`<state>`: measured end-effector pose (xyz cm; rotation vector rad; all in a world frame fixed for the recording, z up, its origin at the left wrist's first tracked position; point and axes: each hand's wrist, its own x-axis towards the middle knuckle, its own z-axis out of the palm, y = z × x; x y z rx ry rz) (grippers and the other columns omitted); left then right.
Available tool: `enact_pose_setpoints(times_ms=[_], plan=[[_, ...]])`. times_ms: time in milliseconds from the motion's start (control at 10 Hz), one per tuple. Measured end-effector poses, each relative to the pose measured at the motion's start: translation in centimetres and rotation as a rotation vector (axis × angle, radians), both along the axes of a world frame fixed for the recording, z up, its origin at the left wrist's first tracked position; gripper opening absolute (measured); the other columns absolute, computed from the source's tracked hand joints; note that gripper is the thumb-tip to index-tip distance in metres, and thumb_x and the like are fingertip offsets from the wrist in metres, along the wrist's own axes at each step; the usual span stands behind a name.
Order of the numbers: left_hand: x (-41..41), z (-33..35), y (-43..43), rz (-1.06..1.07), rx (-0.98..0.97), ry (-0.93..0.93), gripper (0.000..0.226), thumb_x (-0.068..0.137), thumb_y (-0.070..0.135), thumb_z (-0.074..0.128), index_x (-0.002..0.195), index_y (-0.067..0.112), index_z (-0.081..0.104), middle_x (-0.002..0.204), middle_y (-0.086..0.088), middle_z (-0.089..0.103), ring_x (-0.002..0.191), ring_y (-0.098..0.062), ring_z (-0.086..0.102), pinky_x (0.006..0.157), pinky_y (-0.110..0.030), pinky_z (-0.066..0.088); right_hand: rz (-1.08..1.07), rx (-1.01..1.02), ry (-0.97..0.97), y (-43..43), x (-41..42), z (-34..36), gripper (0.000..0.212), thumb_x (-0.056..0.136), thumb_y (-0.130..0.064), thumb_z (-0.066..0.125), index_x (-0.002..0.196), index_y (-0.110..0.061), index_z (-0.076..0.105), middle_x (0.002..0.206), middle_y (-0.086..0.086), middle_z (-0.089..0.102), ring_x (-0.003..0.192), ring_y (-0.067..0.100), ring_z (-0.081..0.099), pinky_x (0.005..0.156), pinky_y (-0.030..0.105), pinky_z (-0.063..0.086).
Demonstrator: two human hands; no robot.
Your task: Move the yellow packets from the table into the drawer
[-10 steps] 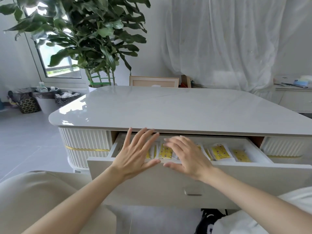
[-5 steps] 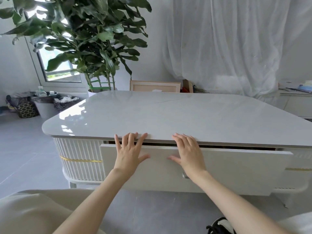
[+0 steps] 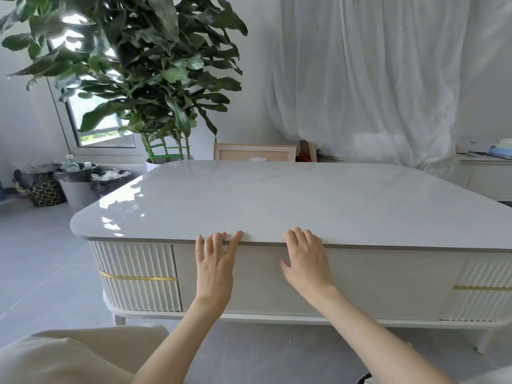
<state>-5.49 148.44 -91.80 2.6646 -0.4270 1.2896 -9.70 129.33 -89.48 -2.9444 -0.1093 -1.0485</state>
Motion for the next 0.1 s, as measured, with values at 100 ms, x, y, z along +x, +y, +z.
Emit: enact_pose_setpoints(times_ms=[100], plan=[[-3.00,-1.14,-2.02,-0.105,-0.254,0.115,0.067,0.058,-0.007,0.068,0.117,0.022,0.056,0.098,-0.003,0.053,0.088,-0.025,0.052,0.092,-0.038,0.039,0.103,0.294,0.228,-1.35,-1.39,2.56,0.027,0.082,-0.031,0.067,0.107,-0.021,0.062,0.107,-0.008,0.062,0.105,0.014,0.055,0.087,0.027,0.046]])
